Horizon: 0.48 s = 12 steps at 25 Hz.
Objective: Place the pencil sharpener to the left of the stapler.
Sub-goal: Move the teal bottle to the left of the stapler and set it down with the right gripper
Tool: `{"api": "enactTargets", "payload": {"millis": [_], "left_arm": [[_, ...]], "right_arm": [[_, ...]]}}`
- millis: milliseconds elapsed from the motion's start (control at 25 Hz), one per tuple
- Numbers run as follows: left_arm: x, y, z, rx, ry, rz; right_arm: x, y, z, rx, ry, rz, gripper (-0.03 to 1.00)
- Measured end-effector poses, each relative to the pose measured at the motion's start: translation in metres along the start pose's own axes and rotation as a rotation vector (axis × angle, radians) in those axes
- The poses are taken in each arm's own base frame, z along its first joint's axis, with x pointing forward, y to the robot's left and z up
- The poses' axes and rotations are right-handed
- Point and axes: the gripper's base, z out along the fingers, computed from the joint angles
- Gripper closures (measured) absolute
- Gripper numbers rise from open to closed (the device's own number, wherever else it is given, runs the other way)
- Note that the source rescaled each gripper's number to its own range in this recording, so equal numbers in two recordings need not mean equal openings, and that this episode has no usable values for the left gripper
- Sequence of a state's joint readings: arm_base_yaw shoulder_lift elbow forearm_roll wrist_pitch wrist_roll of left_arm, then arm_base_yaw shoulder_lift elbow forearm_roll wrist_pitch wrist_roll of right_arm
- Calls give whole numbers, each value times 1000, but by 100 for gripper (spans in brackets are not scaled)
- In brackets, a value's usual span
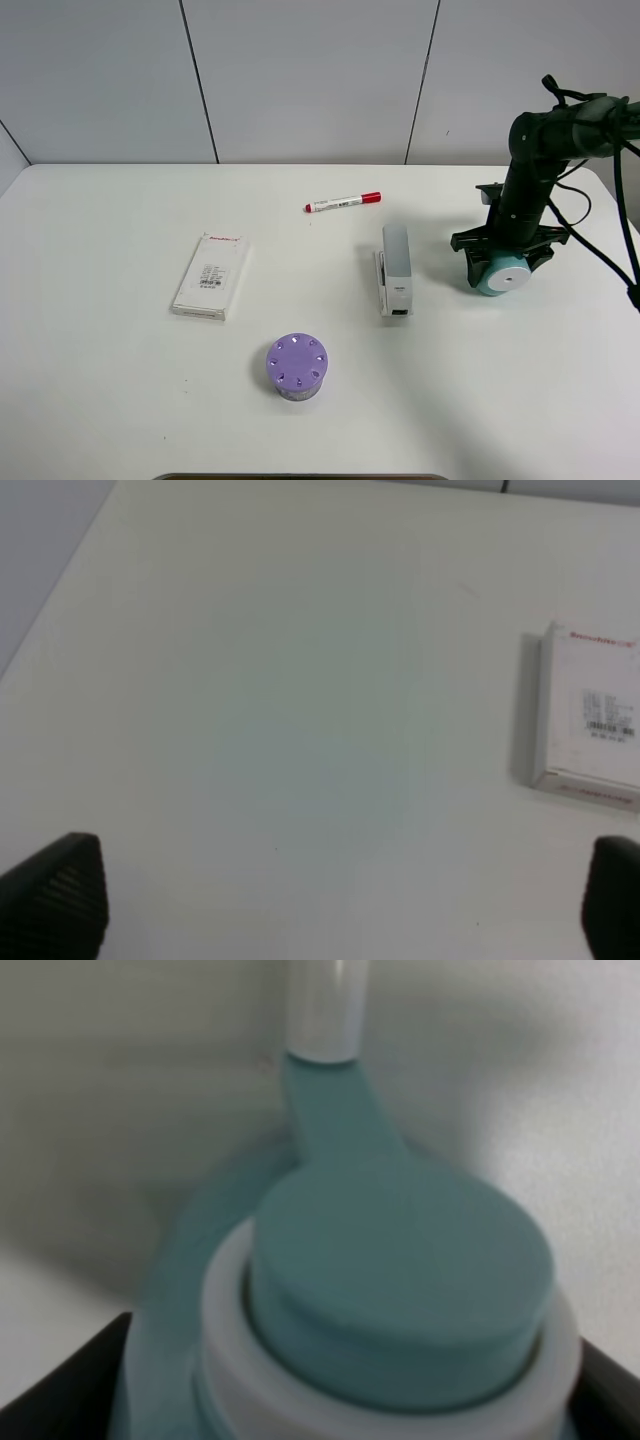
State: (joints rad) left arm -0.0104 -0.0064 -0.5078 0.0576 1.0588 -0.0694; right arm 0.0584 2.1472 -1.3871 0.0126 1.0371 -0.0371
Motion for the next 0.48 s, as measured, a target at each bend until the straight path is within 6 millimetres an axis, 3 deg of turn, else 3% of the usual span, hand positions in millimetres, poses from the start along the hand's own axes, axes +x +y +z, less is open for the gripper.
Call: {"api": "enactTargets", "payload": {"millis": [160,480], "left_arm": [[0,0,0,0,0,0],[0,0,0,0,0,0]], "right_arm": [[0,1,-6,-11,-19,6,97],[6,2,-37,-9,-92,15,97]]}}
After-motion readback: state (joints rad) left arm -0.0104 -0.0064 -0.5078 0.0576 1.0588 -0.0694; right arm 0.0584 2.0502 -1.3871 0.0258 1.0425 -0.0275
